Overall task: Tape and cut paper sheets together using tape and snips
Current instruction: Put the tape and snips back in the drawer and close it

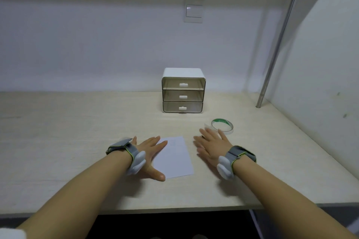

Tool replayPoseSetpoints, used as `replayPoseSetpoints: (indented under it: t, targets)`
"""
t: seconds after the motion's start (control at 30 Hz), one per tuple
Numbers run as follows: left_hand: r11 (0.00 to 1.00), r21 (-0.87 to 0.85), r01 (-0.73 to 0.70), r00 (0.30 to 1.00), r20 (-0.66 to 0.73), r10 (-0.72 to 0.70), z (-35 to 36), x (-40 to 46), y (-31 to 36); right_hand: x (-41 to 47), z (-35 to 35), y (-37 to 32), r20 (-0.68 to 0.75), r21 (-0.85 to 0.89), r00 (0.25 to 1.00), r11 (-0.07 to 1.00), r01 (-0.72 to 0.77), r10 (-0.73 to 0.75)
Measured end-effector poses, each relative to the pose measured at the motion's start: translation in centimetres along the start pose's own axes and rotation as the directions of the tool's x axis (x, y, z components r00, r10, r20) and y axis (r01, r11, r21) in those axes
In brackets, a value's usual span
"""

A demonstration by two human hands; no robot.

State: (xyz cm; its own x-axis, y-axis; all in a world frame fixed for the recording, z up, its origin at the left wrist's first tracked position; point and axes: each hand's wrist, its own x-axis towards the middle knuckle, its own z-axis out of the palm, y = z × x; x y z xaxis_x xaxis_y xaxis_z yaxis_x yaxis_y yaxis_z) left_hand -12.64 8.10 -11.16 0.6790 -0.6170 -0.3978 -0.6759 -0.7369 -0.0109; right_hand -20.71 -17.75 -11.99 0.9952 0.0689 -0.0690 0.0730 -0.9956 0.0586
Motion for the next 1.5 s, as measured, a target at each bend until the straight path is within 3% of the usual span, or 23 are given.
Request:
replayPoseSetpoints:
  t: [0.1,0.2,0.33,0.43,0.57,0.63,0.7,0.8,0.93,1.13,1.5]
  targets:
    - [1.000,-0.014,-0.004,1.000,-0.008,0.004,-0.1,1.0,-0.2,1.3,-0.8,2.6,-0.136,0.041,0.972,0.981,-0.188,0.192]
    - [0.995,-0.094,-0.012,0.998,-0.062,0.006,-0.3,1.8,0.1,2.4,-1.3,4.7,-0.067,0.042,0.938,0.940,-0.339,0.341]
    - [0.960,-0.277,-0.043,0.991,-0.134,0.006,-1.6,3.6,1.7,3.5,-1.2,6.0,0.038,0.094,0.912,0.907,-0.410,0.408]
    - [0.900,-0.432,-0.066,0.955,-0.289,-0.069,-2.7,5.1,3.6,4.1,-0.5,6.8,0.026,0.165,0.914,0.900,-0.404,0.406]
    - [0.709,-0.691,-0.140,0.883,-0.412,-0.226,-3.5,6.3,5.9,3.7,-0.9,6.2,-0.116,0.453,0.897,0.827,-0.334,0.426]
    - [0.587,-0.789,-0.179,0.876,-0.399,-0.270,-3.9,6.4,6.6,2.9,-1.5,5.3,-0.179,0.652,0.894,0.731,-0.204,0.410]
    - [0.495,-0.837,-0.235,0.867,-0.411,-0.282,-4.1,6.3,6.9,2.1,-2.2,4.4,-0.244,0.723,0.905,0.687,-0.071,0.350]
    - [0.435,-0.841,-0.321,0.846,-0.461,-0.268,-4.2,5.2,7.1,1.1,-2.9,3.1,-0.337,0.666,0.909,0.744,0.045,0.247]
    - [0.484,-0.783,-0.392,0.791,-0.555,-0.257,-4.3,3.7,6.8,0.6,-3.6,1.6,-0.420,0.604,0.893,0.784,0.142,0.162]
    - [0.410,-0.762,-0.501,0.729,-0.627,-0.273,-4.8,1.9,6.3,0.0,-4.6,-0.7,-0.445,0.646,0.892,0.720,0.256,0.082]
    - [0.151,-0.796,-0.586,0.753,-0.604,-0.261,-5.3,1.1,4.9,-0.2,-4.8,-0.5,-0.438,0.641,0.897,0.719,0.268,0.057]
